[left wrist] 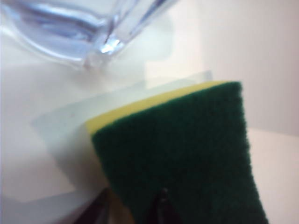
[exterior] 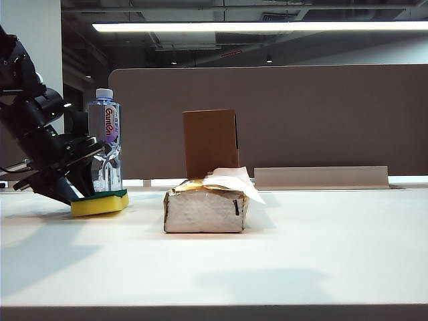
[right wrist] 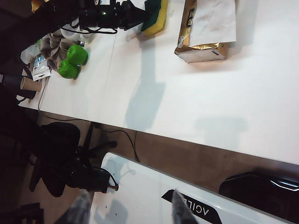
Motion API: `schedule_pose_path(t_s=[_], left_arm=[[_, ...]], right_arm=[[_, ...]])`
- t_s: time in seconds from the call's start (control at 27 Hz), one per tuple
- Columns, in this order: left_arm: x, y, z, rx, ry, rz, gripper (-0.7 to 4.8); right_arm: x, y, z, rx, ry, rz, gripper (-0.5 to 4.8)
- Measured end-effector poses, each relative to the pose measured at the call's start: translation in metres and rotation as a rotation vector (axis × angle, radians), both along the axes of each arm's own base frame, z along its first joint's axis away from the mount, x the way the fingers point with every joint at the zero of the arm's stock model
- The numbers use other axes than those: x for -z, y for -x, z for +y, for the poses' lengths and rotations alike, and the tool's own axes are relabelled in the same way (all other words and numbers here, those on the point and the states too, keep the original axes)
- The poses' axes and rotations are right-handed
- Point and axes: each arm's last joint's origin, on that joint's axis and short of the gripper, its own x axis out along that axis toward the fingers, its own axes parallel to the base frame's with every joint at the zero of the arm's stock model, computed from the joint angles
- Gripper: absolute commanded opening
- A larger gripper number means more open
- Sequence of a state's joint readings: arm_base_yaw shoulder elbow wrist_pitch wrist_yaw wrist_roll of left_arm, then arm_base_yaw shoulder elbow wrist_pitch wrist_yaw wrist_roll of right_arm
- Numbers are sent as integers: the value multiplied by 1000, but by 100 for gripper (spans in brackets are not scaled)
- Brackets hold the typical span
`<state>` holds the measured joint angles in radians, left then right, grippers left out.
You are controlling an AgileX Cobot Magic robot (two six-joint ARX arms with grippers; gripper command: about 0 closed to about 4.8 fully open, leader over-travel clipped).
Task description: Move the sponge from right to left to wipe the table, avoiding obstacles on the table, and finally reaching the bottle of mineral water.
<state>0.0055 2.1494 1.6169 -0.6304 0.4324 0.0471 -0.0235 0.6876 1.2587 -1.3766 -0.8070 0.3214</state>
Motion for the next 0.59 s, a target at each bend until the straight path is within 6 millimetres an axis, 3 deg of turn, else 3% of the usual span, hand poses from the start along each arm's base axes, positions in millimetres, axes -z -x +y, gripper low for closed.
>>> schedule_pose_path(t_s=[0.26, 0.37, 0.59], left_arm=[[-11, 10, 3, -23, -57, 31, 193], [-17, 13, 3, -24, -62, 31, 256], [-26, 15, 3, -22, -55, 16, 270]], right_arm=[[0, 2, 0, -1, -1, -5, 228], [0, 3, 0, -4, -4, -8, 228], [-1, 6, 0, -11, -11, -16, 228]])
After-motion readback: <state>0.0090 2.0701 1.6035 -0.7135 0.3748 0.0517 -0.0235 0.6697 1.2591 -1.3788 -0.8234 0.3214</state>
